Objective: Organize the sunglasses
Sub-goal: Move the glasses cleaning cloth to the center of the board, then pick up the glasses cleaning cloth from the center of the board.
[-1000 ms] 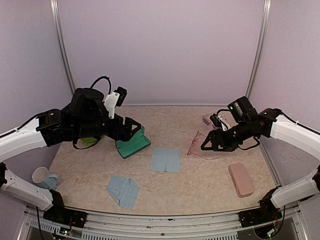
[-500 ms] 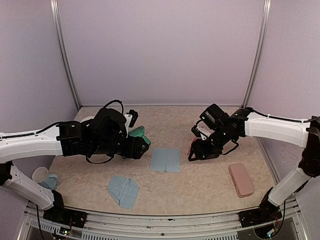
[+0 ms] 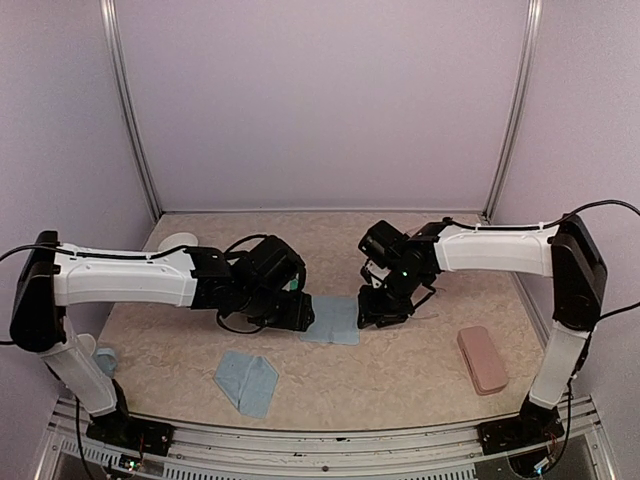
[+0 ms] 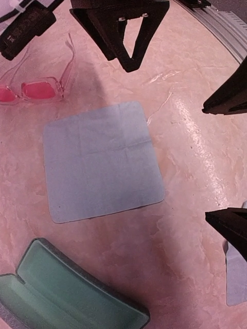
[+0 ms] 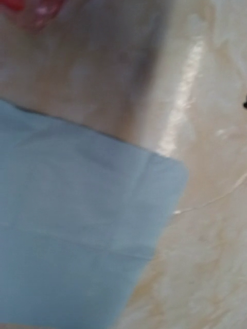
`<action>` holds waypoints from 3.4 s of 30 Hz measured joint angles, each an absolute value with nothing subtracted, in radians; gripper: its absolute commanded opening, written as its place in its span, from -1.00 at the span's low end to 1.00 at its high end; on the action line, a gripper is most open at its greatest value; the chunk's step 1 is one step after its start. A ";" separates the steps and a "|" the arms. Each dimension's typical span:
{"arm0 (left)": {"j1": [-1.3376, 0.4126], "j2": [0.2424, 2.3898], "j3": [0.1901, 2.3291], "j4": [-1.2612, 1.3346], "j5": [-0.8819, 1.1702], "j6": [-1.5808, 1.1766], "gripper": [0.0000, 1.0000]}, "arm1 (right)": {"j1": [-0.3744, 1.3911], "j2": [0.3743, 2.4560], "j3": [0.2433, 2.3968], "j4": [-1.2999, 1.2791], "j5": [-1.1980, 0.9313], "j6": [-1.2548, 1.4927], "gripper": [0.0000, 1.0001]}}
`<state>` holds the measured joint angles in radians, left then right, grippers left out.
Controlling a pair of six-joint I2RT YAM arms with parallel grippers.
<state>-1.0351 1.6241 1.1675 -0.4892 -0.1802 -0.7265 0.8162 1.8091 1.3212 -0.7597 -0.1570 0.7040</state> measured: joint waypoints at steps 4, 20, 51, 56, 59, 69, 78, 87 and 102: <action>-0.998 1.692 1.192 -0.511 -0.149 -0.738 0.15 | 0.820 1.879 1.372 -0.760 -0.141 0.717 -0.19; -0.914 1.838 1.234 -0.524 -0.049 -0.662 0.08 | 0.831 2.050 1.464 -0.765 -0.127 0.728 -0.44; -0.933 1.846 1.233 -0.514 -0.017 -0.596 0.04 | 0.852 2.027 1.411 -0.756 -0.157 0.650 -1.00; -0.971 1.840 1.233 -0.507 -0.031 -0.590 0.04 | 0.853 1.949 1.299 -0.753 -0.160 0.622 -1.00; -0.992 1.828 1.233 -0.500 -0.035 -0.576 0.10 | 0.854 1.898 1.228 -0.746 -0.162 0.610 -1.00; -1.180 1.808 1.235 -0.438 -0.045 -0.410 0.22 | 0.854 1.690 0.967 -0.754 -0.164 0.557 -1.00; -1.288 1.794 1.204 -0.297 -0.065 -0.168 0.29 | 0.854 1.554 0.822 -0.790 -0.149 0.539 -0.71; -1.329 1.800 1.129 -0.162 -0.018 0.056 0.23 | 0.855 1.459 0.809 -0.836 -0.091 0.565 -0.08; -1.290 1.890 1.128 -0.112 0.030 0.350 0.01 | 0.854 1.271 0.825 -0.918 0.053 0.724 0.03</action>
<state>-1.2900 1.8900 1.1278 -0.1120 0.0303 0.3496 0.8543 1.2709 0.8253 -0.9176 0.0532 0.7242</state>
